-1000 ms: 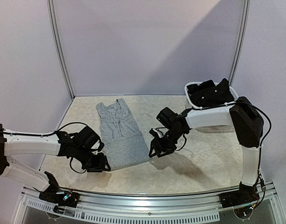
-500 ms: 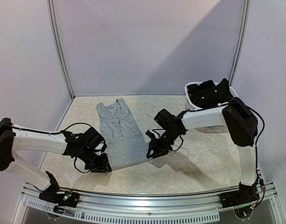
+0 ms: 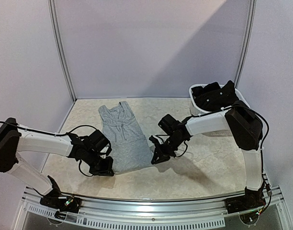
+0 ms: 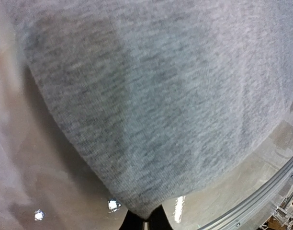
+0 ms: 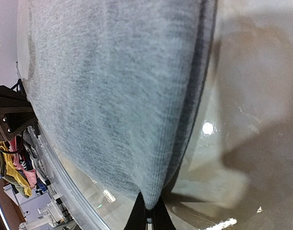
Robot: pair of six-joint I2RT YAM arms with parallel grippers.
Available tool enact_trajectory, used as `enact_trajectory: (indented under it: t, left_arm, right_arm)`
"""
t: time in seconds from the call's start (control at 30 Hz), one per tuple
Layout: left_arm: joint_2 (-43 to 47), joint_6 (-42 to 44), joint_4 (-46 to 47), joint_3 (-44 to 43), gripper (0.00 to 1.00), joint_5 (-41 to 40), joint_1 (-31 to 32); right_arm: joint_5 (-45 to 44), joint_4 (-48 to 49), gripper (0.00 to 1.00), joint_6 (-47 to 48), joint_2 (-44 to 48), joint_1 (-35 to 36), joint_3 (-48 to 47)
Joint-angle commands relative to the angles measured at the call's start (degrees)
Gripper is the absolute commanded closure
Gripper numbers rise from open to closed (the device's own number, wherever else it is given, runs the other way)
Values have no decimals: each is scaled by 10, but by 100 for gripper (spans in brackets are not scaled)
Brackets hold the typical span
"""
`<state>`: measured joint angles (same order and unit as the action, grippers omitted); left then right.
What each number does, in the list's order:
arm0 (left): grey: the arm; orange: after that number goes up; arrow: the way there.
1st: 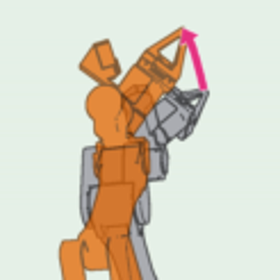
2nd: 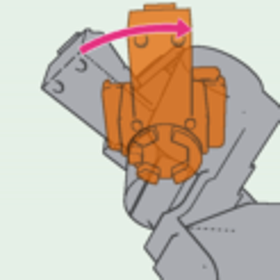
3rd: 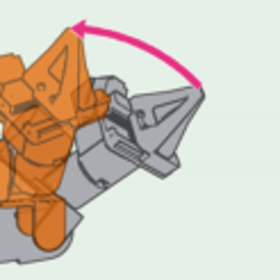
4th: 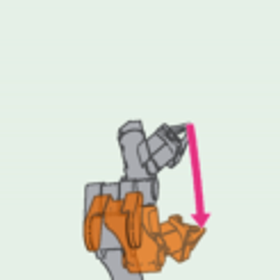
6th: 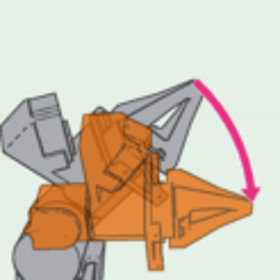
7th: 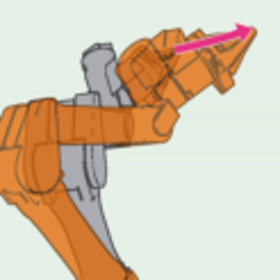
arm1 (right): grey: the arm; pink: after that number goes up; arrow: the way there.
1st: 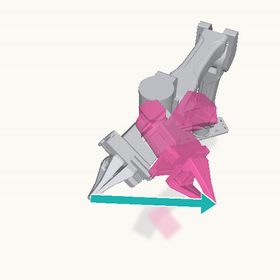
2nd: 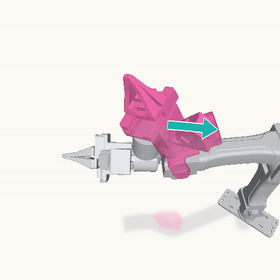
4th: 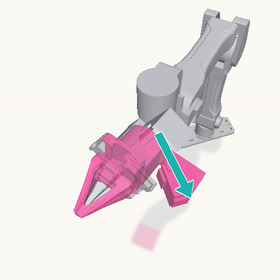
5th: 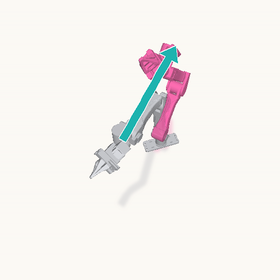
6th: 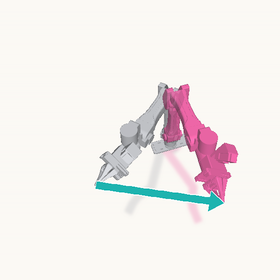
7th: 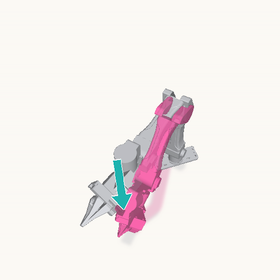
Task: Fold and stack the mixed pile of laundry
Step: Pick up the 2/3-rectangle-folded T-shirt from the center of the board, then fold the 2/3-rectangle-folded tank top at the center of the board.
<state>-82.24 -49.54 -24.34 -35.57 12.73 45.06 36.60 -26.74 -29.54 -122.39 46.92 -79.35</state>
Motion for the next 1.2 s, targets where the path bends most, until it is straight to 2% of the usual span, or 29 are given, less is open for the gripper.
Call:
enact_trajectory:
  t: [0.0,0.2,0.43,0.67,0.8,0.97,1.17]
  left_arm:
    - [16,-4,-39,-15,100,-13,16]
    - [82,-36,-85,-15,100,-23,51]
    - [195,-88,-144,-4,100,-37,106]
    - [299,-148,-187,-1,100,-62,148]
    - [323,-159,-219,-23,100,-81,146]
    - [315,-163,-248,-66,100,-106,140]
    - [280,-125,-285,-121,100,-93,55]
  right_arm:
    - [-31,-18,100,-18,8,3,13]
    - [-59,-46,100,-53,67,11,46]
    - [-79,-67,100,-95,129,61,93]
    - [-130,-99,100,-193,210,86,105]
    - [-158,-141,100,-215,226,87,50]
    - [-202,-232,100,-188,182,85,-69]
    - [-250,-322,100,-150,117,66,-221]
